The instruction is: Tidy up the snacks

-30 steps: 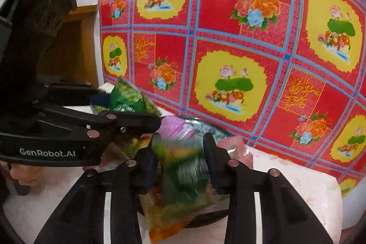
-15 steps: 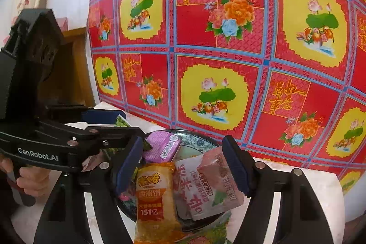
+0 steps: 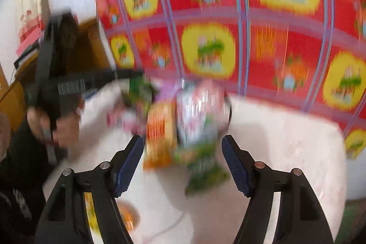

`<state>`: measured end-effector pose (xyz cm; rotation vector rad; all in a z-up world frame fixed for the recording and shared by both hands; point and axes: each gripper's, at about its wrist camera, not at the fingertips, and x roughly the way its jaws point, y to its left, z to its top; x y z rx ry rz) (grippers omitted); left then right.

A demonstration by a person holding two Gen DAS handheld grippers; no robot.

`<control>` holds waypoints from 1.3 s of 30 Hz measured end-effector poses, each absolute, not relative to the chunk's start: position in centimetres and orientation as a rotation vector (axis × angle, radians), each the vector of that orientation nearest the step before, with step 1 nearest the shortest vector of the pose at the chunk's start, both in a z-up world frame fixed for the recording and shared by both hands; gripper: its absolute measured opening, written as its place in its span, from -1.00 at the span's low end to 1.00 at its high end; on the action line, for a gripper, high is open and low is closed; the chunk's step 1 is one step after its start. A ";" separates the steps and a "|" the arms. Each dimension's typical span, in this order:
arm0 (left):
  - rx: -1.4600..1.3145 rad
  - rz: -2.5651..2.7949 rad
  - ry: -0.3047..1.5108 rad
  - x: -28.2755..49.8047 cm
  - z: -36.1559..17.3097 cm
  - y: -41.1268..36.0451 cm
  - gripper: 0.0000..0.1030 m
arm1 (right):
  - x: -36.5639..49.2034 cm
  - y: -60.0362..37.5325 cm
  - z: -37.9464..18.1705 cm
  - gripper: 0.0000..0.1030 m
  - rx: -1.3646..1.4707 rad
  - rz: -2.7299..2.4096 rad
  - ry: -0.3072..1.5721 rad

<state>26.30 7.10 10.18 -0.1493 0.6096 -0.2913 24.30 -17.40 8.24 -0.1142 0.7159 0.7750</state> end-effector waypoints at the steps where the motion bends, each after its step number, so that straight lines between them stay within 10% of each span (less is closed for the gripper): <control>1: -0.145 -0.294 0.609 26.2 10.2 7.0 0.35 | 24.1 -17.3 7.5 0.32 -0.141 0.765 0.725; 5: -0.122 -0.291 0.609 26.0 10.1 6.5 0.35 | 24.1 -16.2 5.6 -0.44 -0.269 0.720 0.760; 8: -0.114 -0.293 0.609 26.0 10.0 6.3 0.35 | 24.1 -16.4 5.7 -0.62 -0.276 0.706 0.753; 34: -0.063 -0.313 0.648 26.0 9.9 5.9 0.35 | 27.7 -9.4 10.3 -0.61 -0.169 0.757 0.662; 39: -0.083 -0.328 0.650 25.9 10.1 6.3 0.35 | 27.5 -10.5 11.0 -0.19 -0.123 0.764 0.639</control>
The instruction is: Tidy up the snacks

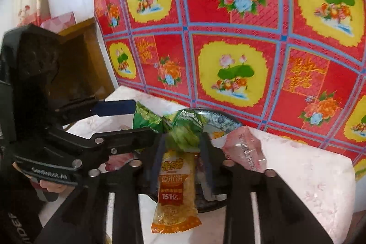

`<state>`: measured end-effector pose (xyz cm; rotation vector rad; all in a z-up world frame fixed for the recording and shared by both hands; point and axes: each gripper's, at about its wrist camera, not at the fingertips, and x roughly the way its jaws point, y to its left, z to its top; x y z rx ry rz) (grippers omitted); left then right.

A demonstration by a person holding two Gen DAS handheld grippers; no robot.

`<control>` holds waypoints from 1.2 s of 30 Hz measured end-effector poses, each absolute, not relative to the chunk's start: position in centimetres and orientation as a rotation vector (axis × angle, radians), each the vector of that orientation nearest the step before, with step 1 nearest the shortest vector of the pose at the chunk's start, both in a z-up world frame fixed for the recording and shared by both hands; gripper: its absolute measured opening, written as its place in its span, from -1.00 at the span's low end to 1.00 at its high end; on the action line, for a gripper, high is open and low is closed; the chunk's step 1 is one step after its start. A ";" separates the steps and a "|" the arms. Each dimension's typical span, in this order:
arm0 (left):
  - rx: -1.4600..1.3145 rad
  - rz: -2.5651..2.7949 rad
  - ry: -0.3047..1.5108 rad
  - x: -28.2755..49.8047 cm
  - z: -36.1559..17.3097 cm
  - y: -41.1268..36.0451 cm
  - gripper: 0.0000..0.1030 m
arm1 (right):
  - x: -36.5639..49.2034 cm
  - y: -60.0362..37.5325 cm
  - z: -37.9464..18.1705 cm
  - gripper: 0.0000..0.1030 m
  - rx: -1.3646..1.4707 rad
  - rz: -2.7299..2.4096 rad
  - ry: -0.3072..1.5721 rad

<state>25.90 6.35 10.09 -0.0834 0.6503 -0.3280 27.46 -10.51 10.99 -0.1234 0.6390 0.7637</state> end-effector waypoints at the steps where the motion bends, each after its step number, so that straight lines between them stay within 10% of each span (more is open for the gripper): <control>1: -0.084 -0.331 0.648 25.8 10.2 6.4 0.35 | 27.4 -10.7 11.1 -0.13 -0.119 0.762 0.633; 36: 0.056 -0.190 0.584 11.5 12.0 0.2 0.45 | 14.5 -17.1 11.6 -0.04 -0.040 0.652 0.525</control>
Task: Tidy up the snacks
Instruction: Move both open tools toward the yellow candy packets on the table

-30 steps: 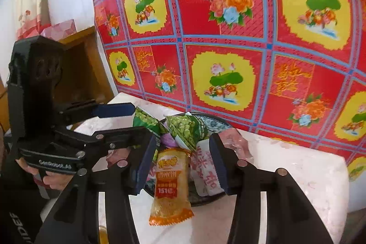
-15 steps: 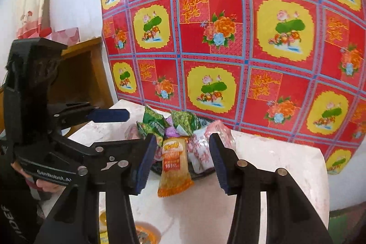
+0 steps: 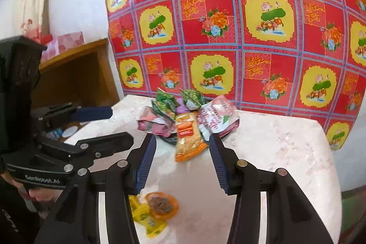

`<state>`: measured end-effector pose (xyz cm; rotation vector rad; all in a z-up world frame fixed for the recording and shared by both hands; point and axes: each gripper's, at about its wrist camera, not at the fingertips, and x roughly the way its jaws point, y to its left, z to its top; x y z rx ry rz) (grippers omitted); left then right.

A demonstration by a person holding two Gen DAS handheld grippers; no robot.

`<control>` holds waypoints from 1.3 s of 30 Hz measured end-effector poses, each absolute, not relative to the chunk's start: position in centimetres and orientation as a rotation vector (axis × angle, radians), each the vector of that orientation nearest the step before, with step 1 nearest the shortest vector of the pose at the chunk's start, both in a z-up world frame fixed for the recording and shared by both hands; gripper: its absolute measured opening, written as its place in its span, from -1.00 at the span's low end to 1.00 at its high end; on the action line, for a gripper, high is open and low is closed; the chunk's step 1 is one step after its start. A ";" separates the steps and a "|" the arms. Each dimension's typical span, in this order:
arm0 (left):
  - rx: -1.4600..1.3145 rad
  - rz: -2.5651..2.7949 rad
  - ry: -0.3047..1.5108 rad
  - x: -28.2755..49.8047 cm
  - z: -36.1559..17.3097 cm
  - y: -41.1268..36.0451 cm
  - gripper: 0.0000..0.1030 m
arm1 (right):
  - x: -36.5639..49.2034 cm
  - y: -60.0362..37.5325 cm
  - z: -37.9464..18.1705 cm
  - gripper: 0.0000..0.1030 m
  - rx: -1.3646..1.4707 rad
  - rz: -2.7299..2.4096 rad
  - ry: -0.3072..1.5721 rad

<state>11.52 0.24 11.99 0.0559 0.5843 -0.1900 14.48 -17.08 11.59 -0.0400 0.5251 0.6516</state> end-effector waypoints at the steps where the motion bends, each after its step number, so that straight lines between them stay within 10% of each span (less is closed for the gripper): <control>1: 0.058 -0.176 0.573 10.7 12.0 0.3 0.45 | 14.2 -17.1 11.5 -0.04 -0.032 0.653 0.521; 39: 0.021 -0.290 0.525 1.5 3.7 -0.6 0.45 | 5.5 -18.5 3.2 -0.03 -0.111 0.546 0.593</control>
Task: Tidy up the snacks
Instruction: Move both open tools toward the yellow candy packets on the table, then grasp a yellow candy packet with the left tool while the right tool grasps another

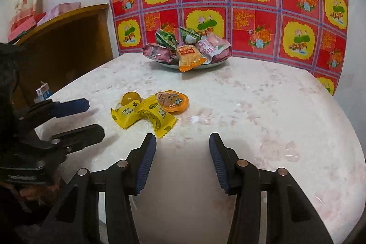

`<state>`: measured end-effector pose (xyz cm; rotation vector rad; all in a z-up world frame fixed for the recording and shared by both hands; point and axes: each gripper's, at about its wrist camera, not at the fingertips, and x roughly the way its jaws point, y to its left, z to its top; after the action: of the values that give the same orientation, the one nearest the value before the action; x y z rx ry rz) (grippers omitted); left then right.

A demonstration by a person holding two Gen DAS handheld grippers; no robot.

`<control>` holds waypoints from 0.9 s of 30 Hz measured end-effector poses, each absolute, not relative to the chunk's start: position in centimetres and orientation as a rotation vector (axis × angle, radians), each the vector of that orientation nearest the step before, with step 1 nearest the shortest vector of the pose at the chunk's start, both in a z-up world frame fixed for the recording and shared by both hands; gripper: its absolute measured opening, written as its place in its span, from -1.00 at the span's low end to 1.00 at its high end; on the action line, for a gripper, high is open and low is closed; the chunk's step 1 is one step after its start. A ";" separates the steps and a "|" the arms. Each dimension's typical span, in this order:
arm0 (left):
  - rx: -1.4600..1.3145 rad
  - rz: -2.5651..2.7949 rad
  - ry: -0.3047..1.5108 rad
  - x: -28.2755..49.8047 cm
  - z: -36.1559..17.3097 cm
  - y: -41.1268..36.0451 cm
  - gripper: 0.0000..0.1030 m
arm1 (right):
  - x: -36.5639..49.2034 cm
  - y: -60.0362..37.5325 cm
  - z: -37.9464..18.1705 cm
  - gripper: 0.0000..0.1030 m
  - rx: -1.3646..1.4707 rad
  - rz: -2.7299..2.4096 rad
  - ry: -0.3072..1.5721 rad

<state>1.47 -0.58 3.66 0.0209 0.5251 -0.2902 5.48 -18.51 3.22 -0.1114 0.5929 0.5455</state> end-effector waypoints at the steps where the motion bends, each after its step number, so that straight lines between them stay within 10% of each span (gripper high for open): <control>1: 0.021 -0.322 0.521 1.6 3.9 -0.8 0.44 | 5.5 -18.4 3.2 -0.03 -0.124 0.541 0.586; 8: 0.048 -0.352 0.633 5.2 3.3 -1.5 -0.34 | 5.4 -17.8 3.1 -0.04 -0.152 0.503 0.582; 27: -0.018 -0.326 0.645 4.8 2.5 -0.3 -0.40 | 5.4 -18.8 3.1 -0.04 -0.087 0.566 0.550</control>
<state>4.83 -0.31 2.48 -0.0182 0.6445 -0.3255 5.40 -18.81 3.07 -0.0872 0.5504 0.5659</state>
